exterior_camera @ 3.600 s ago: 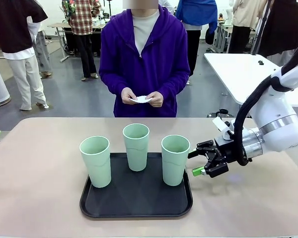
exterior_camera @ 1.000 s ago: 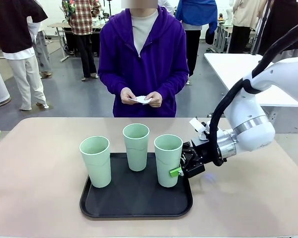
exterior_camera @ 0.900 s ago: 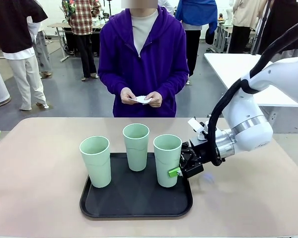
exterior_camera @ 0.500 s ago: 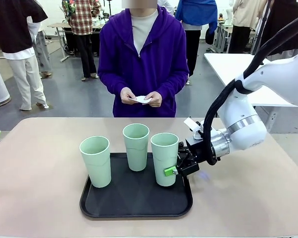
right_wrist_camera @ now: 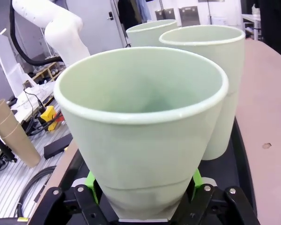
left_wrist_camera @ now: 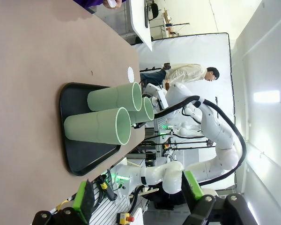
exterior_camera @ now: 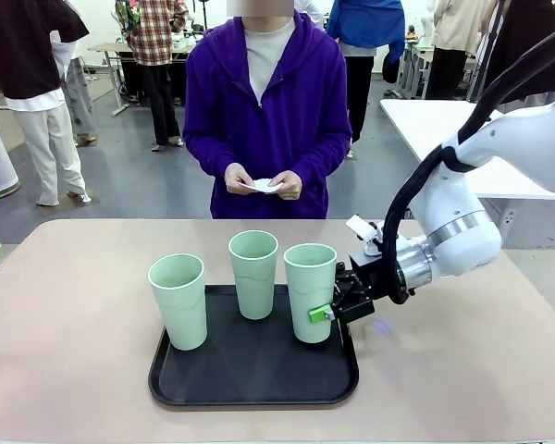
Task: Place coasters on the table and set cups on them.
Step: Pick up one Reusable plastic cup and place it on a coaster set by the human.
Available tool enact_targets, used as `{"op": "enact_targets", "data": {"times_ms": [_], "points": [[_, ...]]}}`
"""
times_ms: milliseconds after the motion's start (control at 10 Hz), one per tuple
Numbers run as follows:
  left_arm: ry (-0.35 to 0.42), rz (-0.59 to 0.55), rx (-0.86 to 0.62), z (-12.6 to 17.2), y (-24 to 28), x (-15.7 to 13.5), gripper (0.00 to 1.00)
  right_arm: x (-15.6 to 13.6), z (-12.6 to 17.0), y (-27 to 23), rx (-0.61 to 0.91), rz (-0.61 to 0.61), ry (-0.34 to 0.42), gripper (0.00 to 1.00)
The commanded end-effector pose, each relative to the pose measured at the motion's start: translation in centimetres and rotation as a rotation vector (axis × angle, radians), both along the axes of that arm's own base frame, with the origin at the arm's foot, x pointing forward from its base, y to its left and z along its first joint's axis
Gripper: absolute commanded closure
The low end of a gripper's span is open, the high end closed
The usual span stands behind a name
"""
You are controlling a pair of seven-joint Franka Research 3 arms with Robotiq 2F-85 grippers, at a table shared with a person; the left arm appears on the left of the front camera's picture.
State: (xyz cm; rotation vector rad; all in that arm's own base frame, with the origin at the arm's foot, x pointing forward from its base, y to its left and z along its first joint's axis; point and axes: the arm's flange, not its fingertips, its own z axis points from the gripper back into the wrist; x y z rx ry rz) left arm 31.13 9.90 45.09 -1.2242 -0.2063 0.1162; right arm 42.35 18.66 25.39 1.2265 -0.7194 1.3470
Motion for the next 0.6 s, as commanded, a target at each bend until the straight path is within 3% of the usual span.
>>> {"op": "enact_targets", "data": {"times_ms": [0, 300, 500], "points": [[-0.017, -0.002, -0.014, 0.0, 0.2, -0.1, 0.00, -2.0, 5.7, -1.2, 0.011, -0.083, 0.022, 1.00], [-0.017, -0.002, -0.014, 0.0, 0.2, -0.1, 0.00, -4.1, 14.7, -2.7, 0.024, -0.189, -0.061, 1.00], [-0.017, -0.002, -0.014, 0.0, 0.2, -0.1, 0.00, -4.1, 17.5, -3.1, 0.014, -0.264, -0.058, 1.00]]}}
